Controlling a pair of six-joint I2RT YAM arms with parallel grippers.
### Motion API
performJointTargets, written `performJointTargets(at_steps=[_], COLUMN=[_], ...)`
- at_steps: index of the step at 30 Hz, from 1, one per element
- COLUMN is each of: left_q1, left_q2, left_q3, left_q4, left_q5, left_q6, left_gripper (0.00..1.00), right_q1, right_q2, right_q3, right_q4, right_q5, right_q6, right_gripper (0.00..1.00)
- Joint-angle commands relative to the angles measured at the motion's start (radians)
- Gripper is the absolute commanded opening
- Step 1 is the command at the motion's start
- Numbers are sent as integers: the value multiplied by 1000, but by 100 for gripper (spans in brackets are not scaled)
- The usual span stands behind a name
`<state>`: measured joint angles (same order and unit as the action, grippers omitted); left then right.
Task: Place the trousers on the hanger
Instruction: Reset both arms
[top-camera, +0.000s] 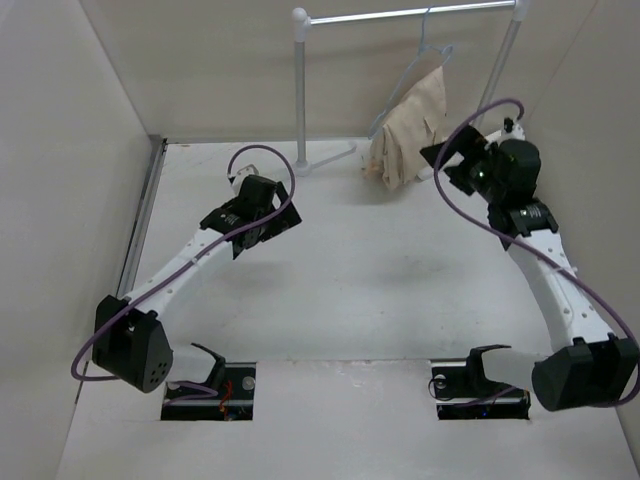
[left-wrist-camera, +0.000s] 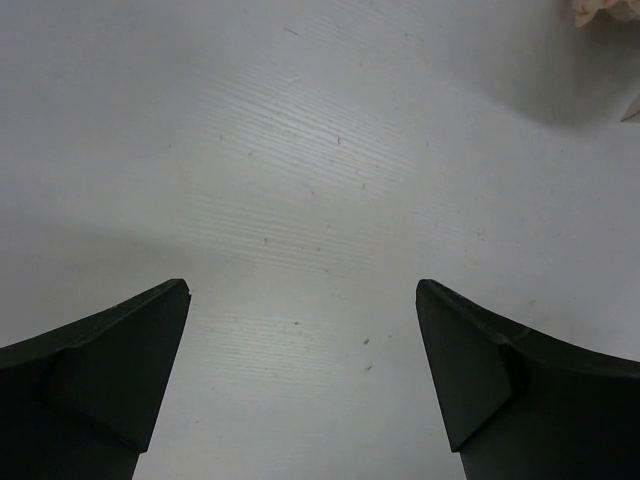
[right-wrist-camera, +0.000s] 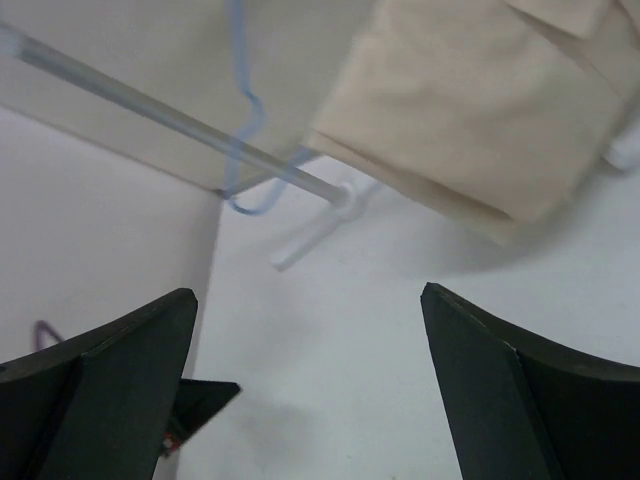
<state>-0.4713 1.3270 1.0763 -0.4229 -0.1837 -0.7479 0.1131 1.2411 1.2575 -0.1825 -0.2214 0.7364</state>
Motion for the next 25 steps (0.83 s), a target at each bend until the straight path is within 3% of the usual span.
performJointTargets(at_steps=[1, 4, 9, 25], left_q1=[-22, -40, -66, -108], left_q2=[18, 58, 109, 176], left_q3=[45, 71, 91, 137], left_q4=[-17, -22, -8, -28], left_q5=[-2, -2, -2, -10], left_q6=[41, 71, 88, 105], left_gripper=[100, 100, 100, 100], right_q1=[10, 12, 12, 26], right_q2=[-61, -112, -129, -152], right_q3=[-174, -306, -391, -357], right_q4=[-46, -133, -285, -316], right_q5=[166, 279, 411, 383], right_q6=[-14, 1, 8, -12], right_gripper=[100, 100, 100, 100])
